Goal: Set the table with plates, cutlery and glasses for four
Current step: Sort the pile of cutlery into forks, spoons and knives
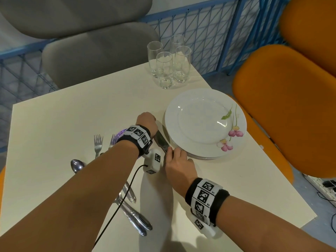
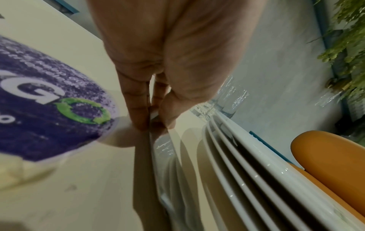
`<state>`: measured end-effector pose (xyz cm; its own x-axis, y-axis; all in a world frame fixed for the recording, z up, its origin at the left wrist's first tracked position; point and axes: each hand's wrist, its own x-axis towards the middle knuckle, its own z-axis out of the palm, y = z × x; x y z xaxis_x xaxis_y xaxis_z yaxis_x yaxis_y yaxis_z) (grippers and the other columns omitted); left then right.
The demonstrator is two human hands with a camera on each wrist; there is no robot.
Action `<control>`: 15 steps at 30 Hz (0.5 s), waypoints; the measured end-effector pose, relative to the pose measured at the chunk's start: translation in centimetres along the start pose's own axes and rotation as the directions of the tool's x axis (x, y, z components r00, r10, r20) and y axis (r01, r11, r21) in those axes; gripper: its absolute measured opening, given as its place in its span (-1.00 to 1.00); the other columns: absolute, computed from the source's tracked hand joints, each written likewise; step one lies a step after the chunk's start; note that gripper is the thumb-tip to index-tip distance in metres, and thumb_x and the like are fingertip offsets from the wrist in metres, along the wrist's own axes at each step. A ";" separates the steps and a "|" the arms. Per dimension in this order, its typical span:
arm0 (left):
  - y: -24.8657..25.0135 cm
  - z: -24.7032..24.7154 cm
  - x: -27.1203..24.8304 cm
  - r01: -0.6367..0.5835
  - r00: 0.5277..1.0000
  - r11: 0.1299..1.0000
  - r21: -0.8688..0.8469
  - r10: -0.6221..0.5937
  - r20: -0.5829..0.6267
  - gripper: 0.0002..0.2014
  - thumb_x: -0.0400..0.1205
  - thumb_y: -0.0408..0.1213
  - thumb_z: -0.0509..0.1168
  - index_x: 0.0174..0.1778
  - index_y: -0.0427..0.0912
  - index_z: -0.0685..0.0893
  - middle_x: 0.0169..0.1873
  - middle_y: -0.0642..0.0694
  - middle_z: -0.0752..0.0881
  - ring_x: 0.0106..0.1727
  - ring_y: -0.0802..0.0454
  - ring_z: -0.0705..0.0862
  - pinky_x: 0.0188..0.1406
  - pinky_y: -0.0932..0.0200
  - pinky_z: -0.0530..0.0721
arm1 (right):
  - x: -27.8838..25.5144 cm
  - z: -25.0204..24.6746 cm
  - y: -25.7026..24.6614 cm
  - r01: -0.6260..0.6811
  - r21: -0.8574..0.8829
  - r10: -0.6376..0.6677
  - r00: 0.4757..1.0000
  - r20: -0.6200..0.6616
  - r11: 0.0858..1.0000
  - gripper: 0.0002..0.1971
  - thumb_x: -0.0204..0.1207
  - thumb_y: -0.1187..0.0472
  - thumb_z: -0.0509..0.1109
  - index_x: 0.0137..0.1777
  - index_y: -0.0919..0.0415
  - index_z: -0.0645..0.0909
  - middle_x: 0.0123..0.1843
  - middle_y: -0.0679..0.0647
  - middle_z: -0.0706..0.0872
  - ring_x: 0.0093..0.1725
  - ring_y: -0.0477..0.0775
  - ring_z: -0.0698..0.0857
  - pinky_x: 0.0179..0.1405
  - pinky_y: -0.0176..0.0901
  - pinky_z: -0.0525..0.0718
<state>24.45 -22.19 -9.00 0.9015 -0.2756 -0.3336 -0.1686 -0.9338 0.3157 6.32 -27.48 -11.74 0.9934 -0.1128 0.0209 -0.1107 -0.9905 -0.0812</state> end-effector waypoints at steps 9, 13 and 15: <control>-0.4 0.4 0.2 -0.027 1.000 0.998 0.063 0.028 -0.003 -0.72 0.55 -0.45 0.31 0.16 -0.29 0.74 0.07 -0.21 0.78 0.12 -0.15 0.73 0.16 0.11 0.68 | -0.5 0.2 0.0 0.008 -0.072 -0.009 1.000 -0.013 0.997 -0.35 0.50 0.43 -0.27 0.17 0.42 0.70 -0.24 0.29 0.63 -0.34 0.25 0.60 -0.58 -0.10 0.51; -0.4 0.6 0.1 -0.032 0.999 0.999 0.026 0.032 -0.011 -0.72 0.54 -0.45 0.34 0.16 -0.26 0.75 0.07 -0.20 0.78 0.11 -0.13 0.74 0.17 0.08 0.70 | -0.4 0.2 0.2 0.008 -0.068 -0.007 1.000 0.020 0.998 -0.41 0.42 0.37 -0.14 0.15 0.42 0.71 -0.24 0.30 0.64 -0.34 0.26 0.61 -0.60 -0.10 0.52; -0.6 0.5 0.2 -0.024 1.000 1.000 -0.016 0.023 -0.018 -0.68 0.50 -0.45 0.39 0.19 -0.24 0.75 0.13 -0.22 0.75 0.15 -0.12 0.73 0.20 0.06 0.69 | -0.4 0.0 0.1 0.002 -0.067 0.000 1.000 0.026 0.998 -0.47 0.41 0.39 -0.09 0.10 0.43 0.72 -0.24 0.29 0.64 -0.35 0.25 0.61 -0.62 -0.12 0.52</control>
<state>24.54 -21.83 -9.74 0.9043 -0.2932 -0.3102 -0.1835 -0.9232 0.3378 5.90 -27.58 -11.75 0.9939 -0.1103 -0.0048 -0.1104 -0.9938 -0.0138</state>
